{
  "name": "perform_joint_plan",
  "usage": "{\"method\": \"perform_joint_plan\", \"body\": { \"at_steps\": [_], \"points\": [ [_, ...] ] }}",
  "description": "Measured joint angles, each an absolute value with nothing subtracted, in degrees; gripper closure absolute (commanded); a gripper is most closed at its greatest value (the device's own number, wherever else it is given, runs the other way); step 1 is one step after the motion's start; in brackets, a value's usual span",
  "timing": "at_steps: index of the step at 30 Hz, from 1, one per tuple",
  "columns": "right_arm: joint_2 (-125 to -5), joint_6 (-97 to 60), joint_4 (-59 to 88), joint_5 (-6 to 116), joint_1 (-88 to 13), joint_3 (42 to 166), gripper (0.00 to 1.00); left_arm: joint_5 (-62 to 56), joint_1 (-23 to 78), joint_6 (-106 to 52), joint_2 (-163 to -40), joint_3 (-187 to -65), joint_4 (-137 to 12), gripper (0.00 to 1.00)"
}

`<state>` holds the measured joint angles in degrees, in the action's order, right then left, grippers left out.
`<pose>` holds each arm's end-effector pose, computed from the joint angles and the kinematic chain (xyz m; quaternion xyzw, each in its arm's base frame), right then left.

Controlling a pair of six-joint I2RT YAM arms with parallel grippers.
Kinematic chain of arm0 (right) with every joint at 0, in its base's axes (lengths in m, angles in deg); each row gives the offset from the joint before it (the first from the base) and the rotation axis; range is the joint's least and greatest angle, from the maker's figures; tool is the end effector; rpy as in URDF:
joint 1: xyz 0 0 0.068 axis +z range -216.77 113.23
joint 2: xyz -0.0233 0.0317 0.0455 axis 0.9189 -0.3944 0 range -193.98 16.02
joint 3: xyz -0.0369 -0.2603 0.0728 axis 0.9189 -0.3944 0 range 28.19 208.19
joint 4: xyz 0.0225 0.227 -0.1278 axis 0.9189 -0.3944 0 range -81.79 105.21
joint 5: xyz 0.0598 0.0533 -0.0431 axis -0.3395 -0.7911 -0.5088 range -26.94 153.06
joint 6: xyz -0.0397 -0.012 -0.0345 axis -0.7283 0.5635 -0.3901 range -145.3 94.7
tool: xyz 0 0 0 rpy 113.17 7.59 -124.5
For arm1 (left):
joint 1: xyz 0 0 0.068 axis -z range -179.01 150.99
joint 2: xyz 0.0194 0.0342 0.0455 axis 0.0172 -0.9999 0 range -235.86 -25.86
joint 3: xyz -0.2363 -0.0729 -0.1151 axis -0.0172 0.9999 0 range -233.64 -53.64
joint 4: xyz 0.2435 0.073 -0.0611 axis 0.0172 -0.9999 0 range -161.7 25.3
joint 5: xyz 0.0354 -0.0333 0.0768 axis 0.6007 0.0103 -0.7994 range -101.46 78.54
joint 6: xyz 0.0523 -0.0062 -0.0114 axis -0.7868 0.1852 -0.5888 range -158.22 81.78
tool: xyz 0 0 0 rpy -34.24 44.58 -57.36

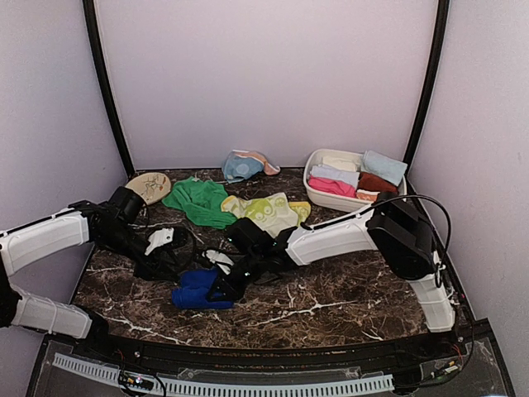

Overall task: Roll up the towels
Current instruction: Roll the towel at the center of the board.

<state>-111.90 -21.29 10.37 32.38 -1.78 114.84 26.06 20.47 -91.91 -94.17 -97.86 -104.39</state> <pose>0.1857 0.4413 0.1299 -0.5390 0.7206 0.4064 0.1581 0.1962 -0.0925 0.2219 0.6083 0.6969 -0.2362 0.2975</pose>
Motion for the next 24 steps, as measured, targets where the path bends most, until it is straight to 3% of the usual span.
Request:
{"method": "perform_joint_plan", "body": {
  "at_steps": [13,18,20,24],
  "points": [
    [-116.64,-5.82,8.97,20.86,-5.5,119.43,1.0,19.19,32.91,-90.12,-96.58,-93.32,-97.94,0.54],
    [-116.97,-2.93,9.3,20.18,-5.78,119.65,1.0,16.88,33.63,-88.46,-102.13,-93.62,-95.18,0.81],
    [-116.89,-1.73,10.43,19.94,-5.95,119.04,1.0,16.35,33.67,-87.43,-104.21,-94.02,-94.62,0.88],
    [-115.51,0.8,15.98,20.31,-6.17,115.13,0.84,16.09,33.65,-86.2,-106.61,-94.39,-93.24,0.95]
  ]
}}
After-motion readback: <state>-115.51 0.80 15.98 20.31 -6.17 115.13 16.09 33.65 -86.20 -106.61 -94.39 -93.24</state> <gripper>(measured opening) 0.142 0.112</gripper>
